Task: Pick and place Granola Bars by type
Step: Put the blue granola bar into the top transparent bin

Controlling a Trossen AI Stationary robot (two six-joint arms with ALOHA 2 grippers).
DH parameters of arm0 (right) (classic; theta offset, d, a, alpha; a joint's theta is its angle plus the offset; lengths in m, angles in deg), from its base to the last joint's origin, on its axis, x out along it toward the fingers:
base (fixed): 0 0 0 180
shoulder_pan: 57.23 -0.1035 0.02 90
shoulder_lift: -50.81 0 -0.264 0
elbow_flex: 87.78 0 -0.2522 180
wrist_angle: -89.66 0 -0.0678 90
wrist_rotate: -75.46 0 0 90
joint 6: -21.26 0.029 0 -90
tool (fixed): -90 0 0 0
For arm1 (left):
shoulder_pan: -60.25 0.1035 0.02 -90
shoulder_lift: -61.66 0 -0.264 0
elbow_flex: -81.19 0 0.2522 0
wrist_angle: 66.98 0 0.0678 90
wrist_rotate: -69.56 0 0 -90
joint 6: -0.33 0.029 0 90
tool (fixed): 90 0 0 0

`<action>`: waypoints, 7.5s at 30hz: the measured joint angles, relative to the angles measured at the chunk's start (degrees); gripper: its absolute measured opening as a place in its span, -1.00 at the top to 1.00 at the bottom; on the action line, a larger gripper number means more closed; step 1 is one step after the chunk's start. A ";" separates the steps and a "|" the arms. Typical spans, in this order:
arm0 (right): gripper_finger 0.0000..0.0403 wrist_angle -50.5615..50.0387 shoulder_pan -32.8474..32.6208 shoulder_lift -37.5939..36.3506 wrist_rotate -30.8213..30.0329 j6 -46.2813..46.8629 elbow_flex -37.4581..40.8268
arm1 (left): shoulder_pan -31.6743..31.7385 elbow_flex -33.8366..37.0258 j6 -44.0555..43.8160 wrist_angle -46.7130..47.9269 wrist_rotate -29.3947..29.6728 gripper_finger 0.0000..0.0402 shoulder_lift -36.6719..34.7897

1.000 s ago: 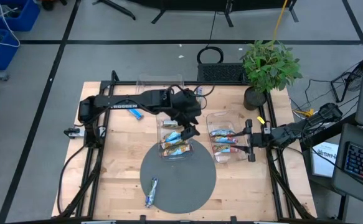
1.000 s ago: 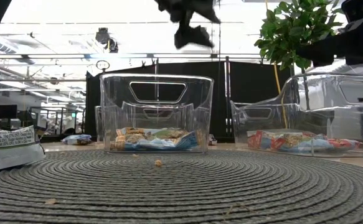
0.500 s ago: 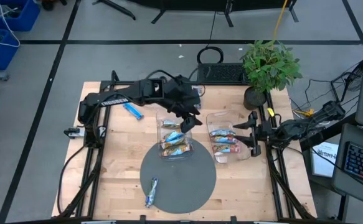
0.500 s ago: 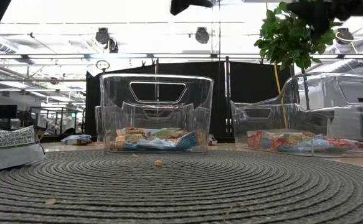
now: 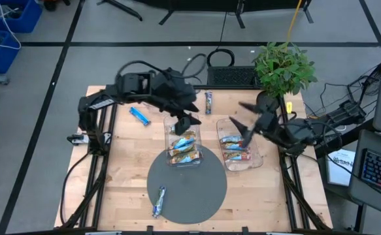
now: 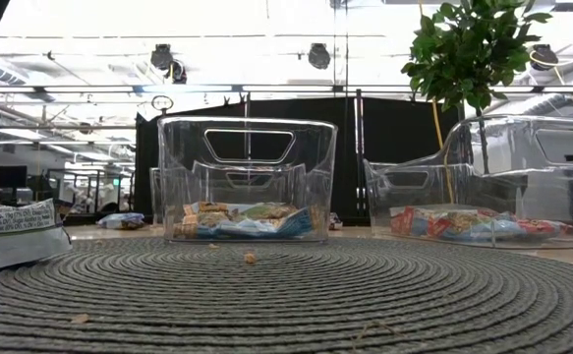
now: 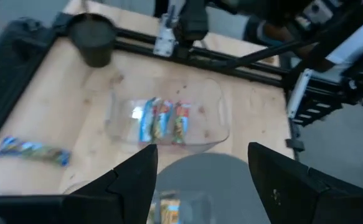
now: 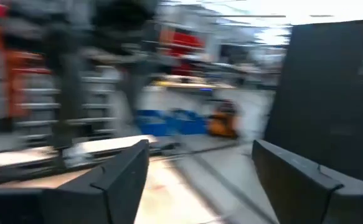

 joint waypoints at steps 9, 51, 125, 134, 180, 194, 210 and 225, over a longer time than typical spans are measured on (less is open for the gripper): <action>-0.61 0.93 7.00 11.37 -13.10 2.65 -11.61 | -1.21 -0.08 -2.43 4.05 7.79 -0.26 -6.28; -0.56 -32.49 47.35 45.55 25.28 55.36 -23.58 | -3.02 -0.07 -10.48 23.21 9.24 -0.26 -17.21; -0.55 -32.47 49.32 63.94 32.05 58.22 -23.54 | -5.49 -0.07 -9.43 22.92 9.22 -0.26 -17.23; -0.01 -32.46 49.32 63.98 33.85 58.55 -23.54 | -5.46 -0.07 -9.21 22.91 9.11 -0.26 -17.23; 0.96 -45.89 35.75 24.90 24.55 41.02 -23.49 | -5.05 -0.09 0.43 14.53 14.28 -0.26 -17.23; 0.96 -23.52 25.83 17.72 27.90 33.42 -23.54 | -4.98 -0.09 3.84 0.95 18.67 -0.26 -17.23; 0.97 -0.62 19.95 18.56 32.90 28.79 -23.54 | -4.98 -0.01 6.68 -11.32 18.70 -0.26 -13.44; 0.97 0.94 14.87 18.58 32.35 28.10 -23.54 | -4.98 -0.07 10.48 -18.29 12.95 -0.26 -9.67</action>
